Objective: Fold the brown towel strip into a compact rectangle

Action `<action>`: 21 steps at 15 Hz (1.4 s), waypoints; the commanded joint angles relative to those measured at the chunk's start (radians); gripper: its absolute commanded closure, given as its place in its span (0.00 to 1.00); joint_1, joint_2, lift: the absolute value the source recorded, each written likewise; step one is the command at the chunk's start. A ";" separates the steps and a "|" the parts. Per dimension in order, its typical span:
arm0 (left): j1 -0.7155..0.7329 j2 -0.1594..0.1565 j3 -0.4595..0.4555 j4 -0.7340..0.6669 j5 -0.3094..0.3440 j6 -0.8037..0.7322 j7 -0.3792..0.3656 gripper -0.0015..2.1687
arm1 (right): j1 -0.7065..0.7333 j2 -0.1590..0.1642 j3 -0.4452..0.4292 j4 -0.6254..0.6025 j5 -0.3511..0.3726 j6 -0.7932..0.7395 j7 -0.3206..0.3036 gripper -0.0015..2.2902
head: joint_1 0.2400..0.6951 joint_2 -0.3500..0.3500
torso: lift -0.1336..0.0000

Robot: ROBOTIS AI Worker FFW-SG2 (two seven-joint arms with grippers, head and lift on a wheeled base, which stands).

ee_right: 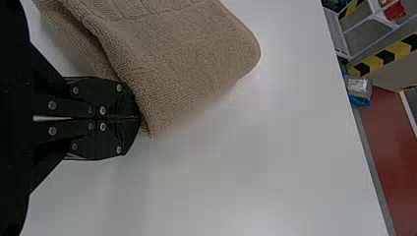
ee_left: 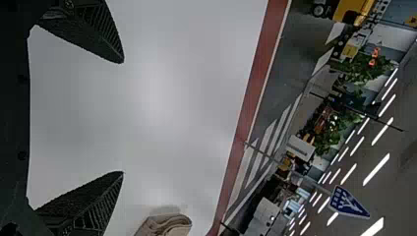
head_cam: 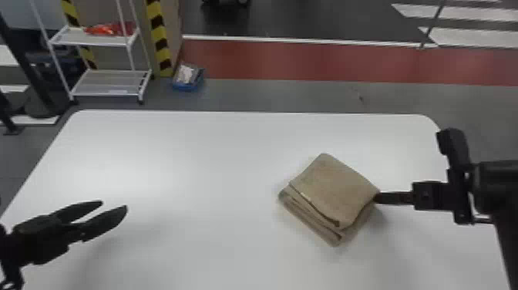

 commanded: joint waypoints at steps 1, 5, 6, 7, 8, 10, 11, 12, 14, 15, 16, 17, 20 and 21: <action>0.011 0.004 0.008 -0.005 0.003 0.000 -0.002 0.03 | -0.043 0.021 0.030 0.029 0.005 0.000 -0.033 0.89 | 1.00 0.44 | 0.10; 0.015 0.002 0.008 -0.010 0.003 0.000 -0.003 0.04 | -0.086 0.066 0.038 0.038 0.005 -0.018 -0.105 0.89 | 1.00 0.47 | 0.10; 0.015 0.002 0.008 -0.013 0.003 0.000 -0.003 0.04 | -0.100 0.075 0.043 0.043 0.005 -0.018 -0.117 0.89 | 1.00 0.48 | 0.10; 0.015 0.002 0.008 -0.011 0.003 0.000 -0.003 0.04 | -0.113 0.078 0.055 0.055 0.005 -0.022 -0.134 0.89 | 1.00 0.49 | 0.10; 0.015 0.002 0.008 -0.011 0.003 0.000 -0.003 0.04 | -0.126 0.094 0.060 0.074 0.006 -0.037 -0.148 0.89 | 1.00 0.49 | 0.10; 0.015 0.004 0.008 -0.011 0.003 0.000 -0.003 0.04 | -0.156 0.113 0.075 0.118 0.014 -0.055 -0.165 0.89 | 1.00 0.50 | 0.10; 0.017 0.004 0.008 -0.011 0.003 0.000 -0.003 0.04 | -0.169 0.124 0.087 0.144 0.018 -0.086 -0.180 0.89 | 1.00 0.51 | 0.10; 0.017 0.004 0.008 -0.011 0.003 0.000 -0.003 0.04 | -0.178 0.135 0.093 0.166 0.018 -0.104 -0.194 0.89 | 1.00 0.53 | 0.10; 0.018 0.005 0.008 -0.011 0.003 0.000 -0.003 0.04 | -0.189 0.170 0.098 0.201 0.018 -0.196 -0.214 0.89 | 1.00 0.54 | 0.10; 0.018 0.005 0.008 -0.011 0.004 0.000 -0.003 0.04 | -0.196 0.186 0.101 0.215 0.018 -0.218 -0.220 0.89 | 1.00 0.55 | 0.10; 0.018 0.005 0.008 -0.011 0.003 0.000 -0.003 0.04 | -0.204 0.199 0.107 0.228 0.018 -0.242 -0.220 0.89 | 1.00 0.56 | 0.10; 0.018 0.005 0.008 -0.010 0.004 0.000 -0.003 0.04 | -0.210 0.207 0.116 0.241 0.018 -0.245 -0.220 0.89 | 1.00 0.58 | 0.10; 0.017 0.005 0.014 -0.010 0.004 0.000 -0.005 0.04 | -0.219 0.224 0.149 0.256 0.034 -0.252 -0.220 0.89 | 1.00 0.63 | 0.10; 0.017 0.005 0.019 -0.010 0.004 0.000 -0.005 0.04 | -0.216 0.224 0.147 0.255 0.035 -0.245 -0.220 0.89 | 1.00 0.64 | 0.10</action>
